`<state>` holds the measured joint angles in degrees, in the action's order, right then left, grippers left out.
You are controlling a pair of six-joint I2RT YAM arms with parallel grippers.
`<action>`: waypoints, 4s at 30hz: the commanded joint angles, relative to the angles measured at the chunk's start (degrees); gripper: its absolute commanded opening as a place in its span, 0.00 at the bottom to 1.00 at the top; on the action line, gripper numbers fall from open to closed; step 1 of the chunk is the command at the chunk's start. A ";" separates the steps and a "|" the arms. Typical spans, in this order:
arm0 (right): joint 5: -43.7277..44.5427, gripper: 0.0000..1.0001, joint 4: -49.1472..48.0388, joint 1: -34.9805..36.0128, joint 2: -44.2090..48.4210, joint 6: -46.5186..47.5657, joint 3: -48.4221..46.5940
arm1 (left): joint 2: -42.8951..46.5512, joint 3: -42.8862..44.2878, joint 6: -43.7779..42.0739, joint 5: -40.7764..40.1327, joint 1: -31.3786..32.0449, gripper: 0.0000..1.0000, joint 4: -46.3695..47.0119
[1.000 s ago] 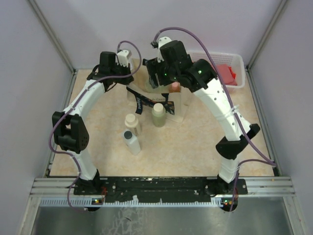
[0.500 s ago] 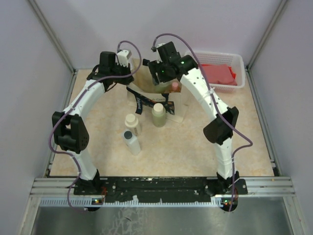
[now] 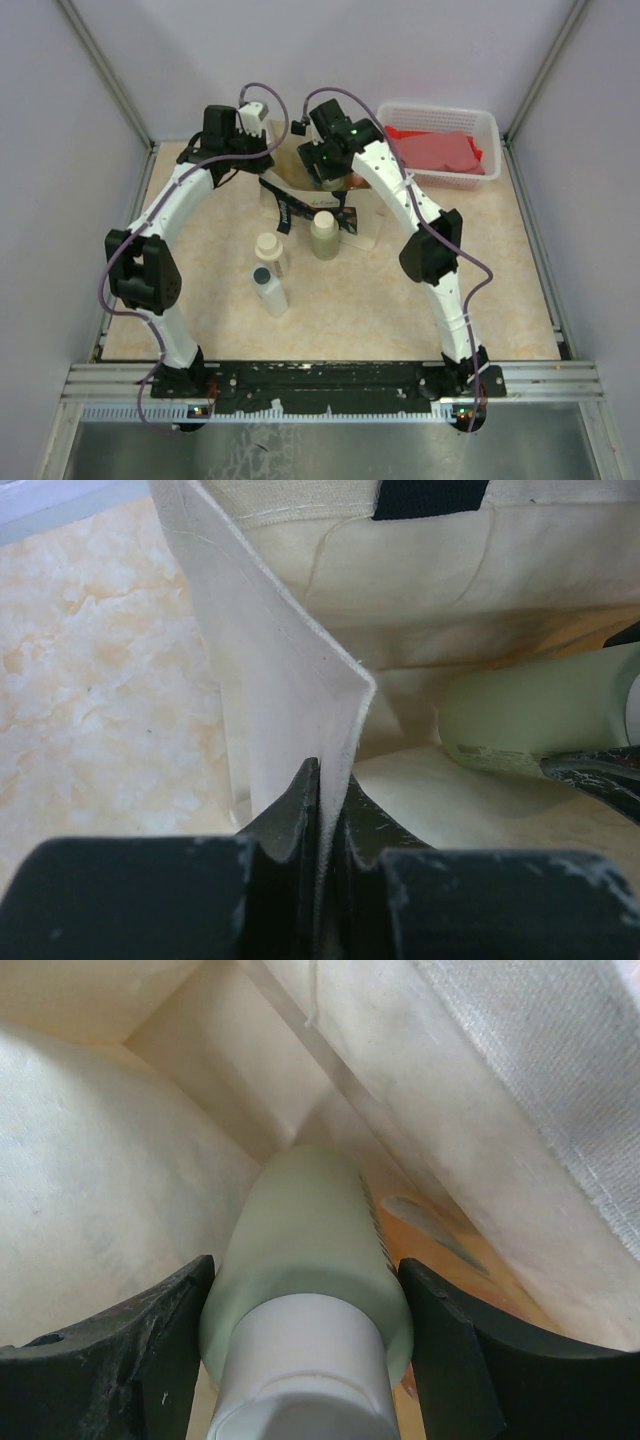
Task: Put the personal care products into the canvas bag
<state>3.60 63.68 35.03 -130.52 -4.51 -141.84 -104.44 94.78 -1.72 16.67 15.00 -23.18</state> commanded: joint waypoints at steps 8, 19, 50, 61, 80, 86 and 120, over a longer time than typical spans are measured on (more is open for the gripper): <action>3.75 0.00 -0.36 -2.14 2.74 3.11 3.65 | 4.53 0.89 0.79 0.23 0.11 0.00 -0.29; 5.04 0.00 -0.49 -3.14 1.31 4.54 8.52 | 4.70 -0.46 1.19 -0.51 0.11 0.00 0.15; 6.86 0.97 -32.34 4.22 47.51 11.20 49.55 | 1.67 0.51 0.90 -0.03 0.11 0.00 1.02; 3.85 0.97 -32.34 10.94 55.06 0.22 69.52 | 0.92 1.90 -0.70 0.20 0.11 0.00 0.67; 4.26 0.99 -37.67 11.73 33.73 4.64 62.59 | 2.33 1.05 -0.83 -0.07 0.11 0.00 1.00; 6.37 0.99 -38.55 11.73 28.86 7.39 58.81 | 2.45 0.46 -0.32 -0.12 0.11 0.00 1.78; 4.82 0.00 -35.73 11.73 36.34 4.37 62.78 | 2.78 -0.24 0.12 -1.03 0.11 0.00 1.82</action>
<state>9.30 26.92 46.39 -102.59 2.22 -78.59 -103.26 94.67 -1.72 15.66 15.11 -23.79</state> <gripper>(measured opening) 0.685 0.110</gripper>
